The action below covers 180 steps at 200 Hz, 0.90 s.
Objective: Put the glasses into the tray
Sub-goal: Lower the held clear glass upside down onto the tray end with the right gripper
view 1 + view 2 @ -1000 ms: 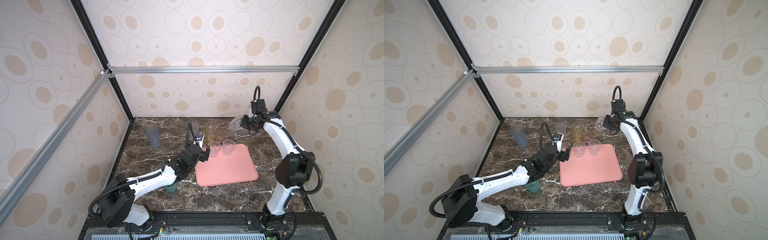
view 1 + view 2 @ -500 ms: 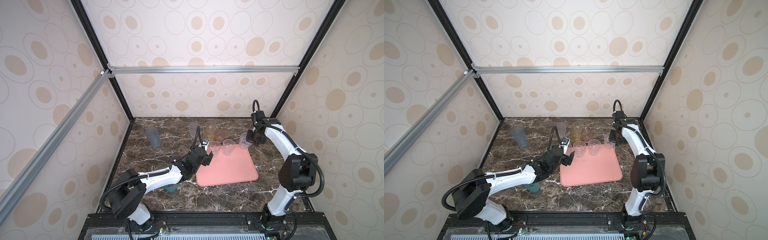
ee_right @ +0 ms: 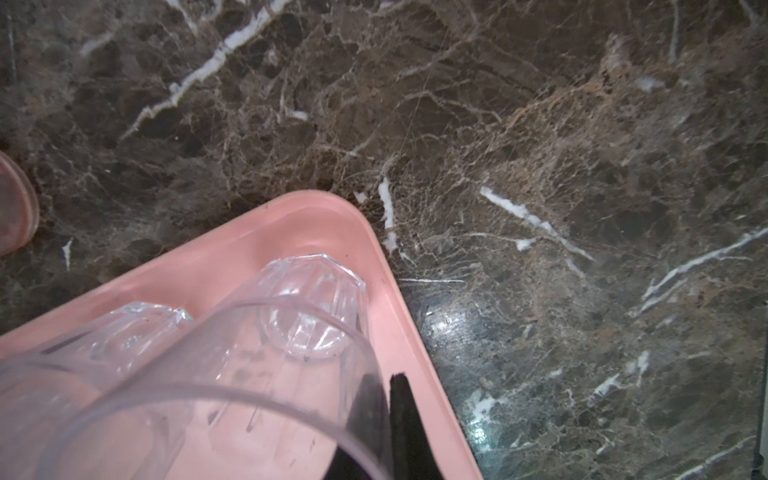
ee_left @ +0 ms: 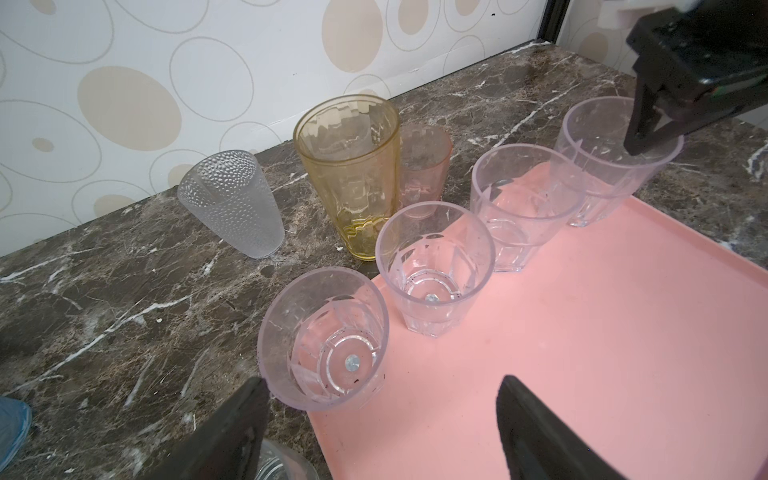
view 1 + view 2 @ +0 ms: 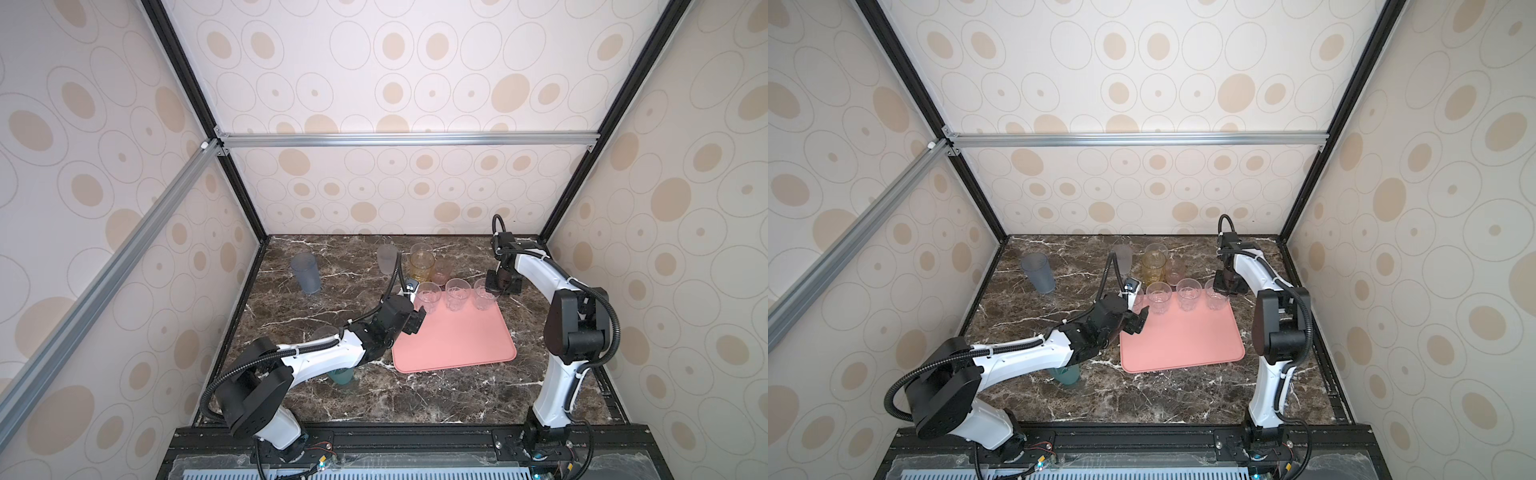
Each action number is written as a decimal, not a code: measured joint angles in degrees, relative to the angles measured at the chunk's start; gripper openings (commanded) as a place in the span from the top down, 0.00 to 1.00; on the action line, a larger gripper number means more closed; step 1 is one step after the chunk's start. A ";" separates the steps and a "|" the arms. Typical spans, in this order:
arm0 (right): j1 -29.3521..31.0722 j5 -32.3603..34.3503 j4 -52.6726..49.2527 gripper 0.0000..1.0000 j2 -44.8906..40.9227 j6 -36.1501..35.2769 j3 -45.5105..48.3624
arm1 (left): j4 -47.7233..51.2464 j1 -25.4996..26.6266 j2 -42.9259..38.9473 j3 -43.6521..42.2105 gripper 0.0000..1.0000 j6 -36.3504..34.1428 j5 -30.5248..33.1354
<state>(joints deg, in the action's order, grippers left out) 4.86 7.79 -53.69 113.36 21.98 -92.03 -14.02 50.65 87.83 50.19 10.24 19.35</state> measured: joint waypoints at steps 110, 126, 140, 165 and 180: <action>-0.74 0.02 -0.24 0.67 2.49 -1.25 -3.45 | 0.87 0.04 -0.09 -0.02 0.10 0.07 2.29; -0.74 -0.15 -0.55 0.64 2.45 -1.57 -3.48 | 1.29 0.09 -0.35 -0.02 0.03 0.24 4.17; -0.74 -0.31 -1.05 0.60 1.95 -1.55 -3.45 | 2.19 0.09 -1.03 0.00 0.01 0.50 5.77; -0.74 -0.79 -1.62 0.55 -1.49 -1.40 -3.06 | 6.80 -0.74 -2.01 2.32 0.01 0.50 7.34; -0.74 -1.77 -1.73 0.53 -5.22 -1.11 -2.29 | 9.18 -1.84 -2.32 4.79 0.01 0.50 7.28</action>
<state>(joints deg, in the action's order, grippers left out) 4.12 6.02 -55.42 108.14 20.86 -94.32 -4.84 48.82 85.52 54.98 10.74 26.63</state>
